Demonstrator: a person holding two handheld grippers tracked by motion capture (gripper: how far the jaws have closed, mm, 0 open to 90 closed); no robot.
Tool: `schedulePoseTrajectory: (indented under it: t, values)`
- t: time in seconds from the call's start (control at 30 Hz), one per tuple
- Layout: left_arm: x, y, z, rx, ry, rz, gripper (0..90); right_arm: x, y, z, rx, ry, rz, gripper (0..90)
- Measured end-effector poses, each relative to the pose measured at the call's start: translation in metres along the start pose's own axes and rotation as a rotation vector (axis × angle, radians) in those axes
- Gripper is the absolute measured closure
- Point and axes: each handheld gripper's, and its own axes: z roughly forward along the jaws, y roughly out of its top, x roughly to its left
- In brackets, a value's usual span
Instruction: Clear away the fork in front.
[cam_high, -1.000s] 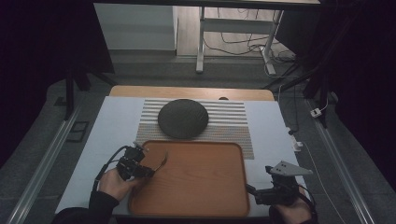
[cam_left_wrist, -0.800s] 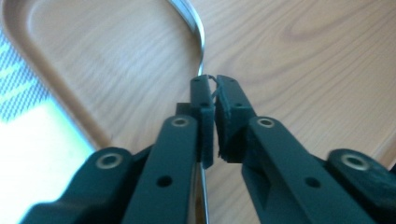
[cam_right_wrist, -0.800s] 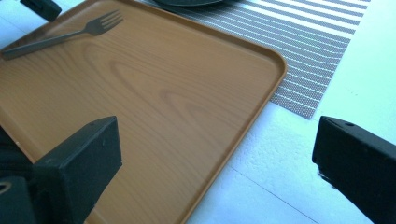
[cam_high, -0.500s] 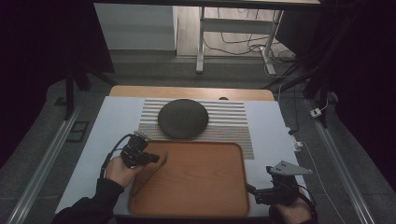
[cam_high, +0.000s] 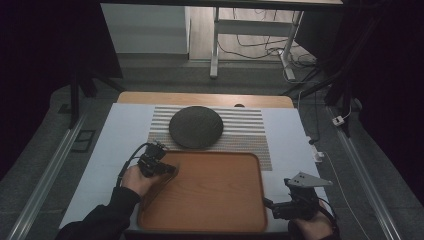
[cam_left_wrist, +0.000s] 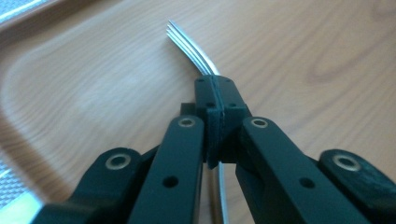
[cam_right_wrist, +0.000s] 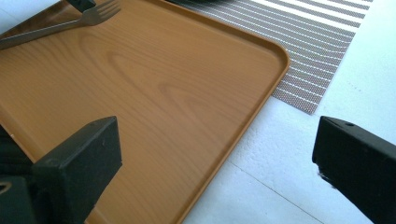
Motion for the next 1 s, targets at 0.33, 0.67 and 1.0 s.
schedulePoseTrajectory:
  t: [0.33, 0.67, 1.0]
  values:
    - [-0.023, 0.004, 0.012, 0.037, -0.049, 0.058, 88.7, 0.0, 0.0, 0.0, 0.006, 0.001, -0.006, 1.4]
    - [-0.034, 0.006, 0.012, 0.02, -0.104, 0.089, 88.7, 0.0, 0.0, 0.0, 0.005, 0.002, -0.005, 1.4]
    - [-0.045, 0.004, 0.034, 0.059, -0.098, 0.142, 88.7, 0.0, 0.0, 0.0, 0.007, 0.005, -0.003, 1.4]
